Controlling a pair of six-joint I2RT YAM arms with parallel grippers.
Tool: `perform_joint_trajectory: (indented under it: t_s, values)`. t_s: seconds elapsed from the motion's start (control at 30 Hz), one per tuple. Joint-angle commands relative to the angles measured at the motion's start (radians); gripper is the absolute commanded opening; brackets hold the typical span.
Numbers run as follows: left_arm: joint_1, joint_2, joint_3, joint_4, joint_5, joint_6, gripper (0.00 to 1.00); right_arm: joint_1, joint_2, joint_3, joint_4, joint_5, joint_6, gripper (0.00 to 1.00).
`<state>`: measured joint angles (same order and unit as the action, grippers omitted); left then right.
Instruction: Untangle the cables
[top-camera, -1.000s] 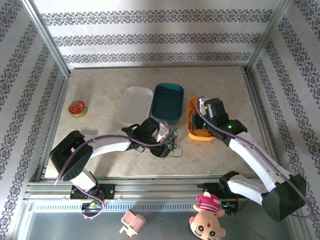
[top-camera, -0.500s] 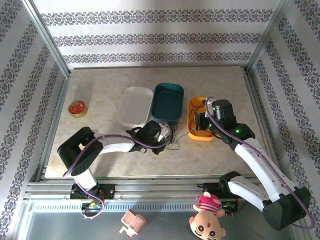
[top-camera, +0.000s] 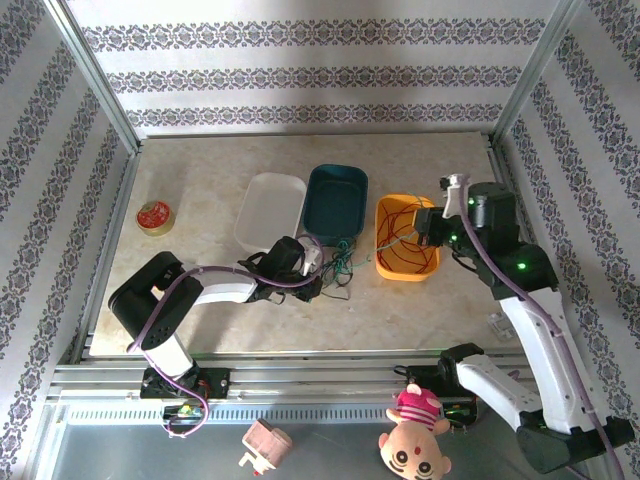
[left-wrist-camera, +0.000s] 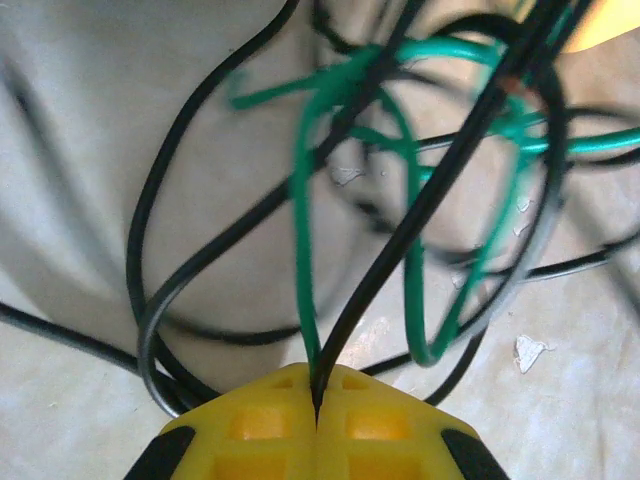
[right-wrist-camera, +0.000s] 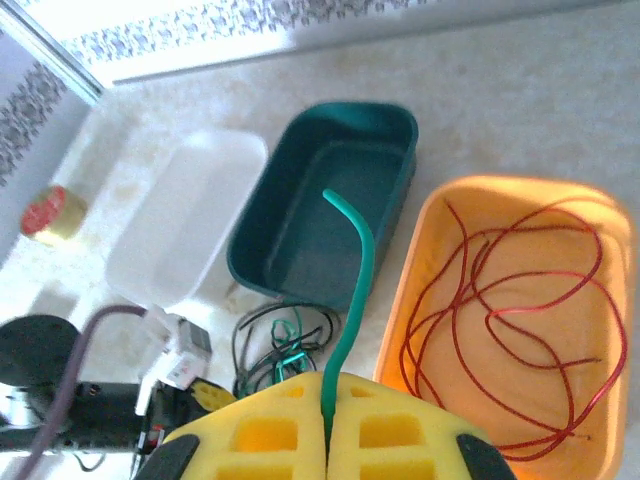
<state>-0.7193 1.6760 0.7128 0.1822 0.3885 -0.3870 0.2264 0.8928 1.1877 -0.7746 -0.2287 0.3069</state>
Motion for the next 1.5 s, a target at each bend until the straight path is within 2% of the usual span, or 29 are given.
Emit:
perform_joint_trajectory:
  t_s: [0.0,0.3,0.57,0.77,0.9,1.07,1.13,1.23,1.37,1.47]
  values:
    - [0.014,0.04,-0.021,-0.047,-0.027,-0.027,0.0,-0.035,-0.02,0.092,-0.029,-0.031,-0.025,0.0]
    - [0.014,0.112,0.022,-0.183,-0.117,-0.017,0.0,-0.072,-0.035,0.2,-0.03,0.019,-0.046,0.0]
    - [0.014,0.129,0.045,-0.298,-0.234,-0.023,0.0,-0.072,-0.081,0.245,-0.014,0.229,-0.102,0.0]
    - [0.015,0.139,0.062,-0.366,-0.299,-0.021,0.0,-0.073,-0.13,0.222,0.052,0.315,-0.109,0.0]
    - [0.013,0.119,0.071,-0.362,-0.257,0.011,0.0,-0.072,-0.119,0.202,0.077,0.248,-0.072,0.0]
    - [0.009,-0.012,0.06,-0.31,-0.166,0.044,0.0,-0.066,-0.079,0.107,0.227,0.158,0.055,0.0]
    - [0.009,-0.064,0.063,-0.298,-0.115,0.054,0.0,-0.043,-0.052,0.085,0.274,0.168,0.077,0.0]
    - [0.009,-0.126,0.078,-0.299,-0.046,0.047,0.01,0.017,0.003,0.073,0.301,0.251,0.073,0.0]
    - [0.01,-0.199,0.089,-0.307,-0.044,0.014,0.4,0.107,0.091,0.072,0.304,0.371,0.042,0.0]
    - [0.011,-0.251,0.105,-0.345,-0.088,0.014,0.6,0.137,0.165,0.074,0.302,0.412,0.038,0.0]
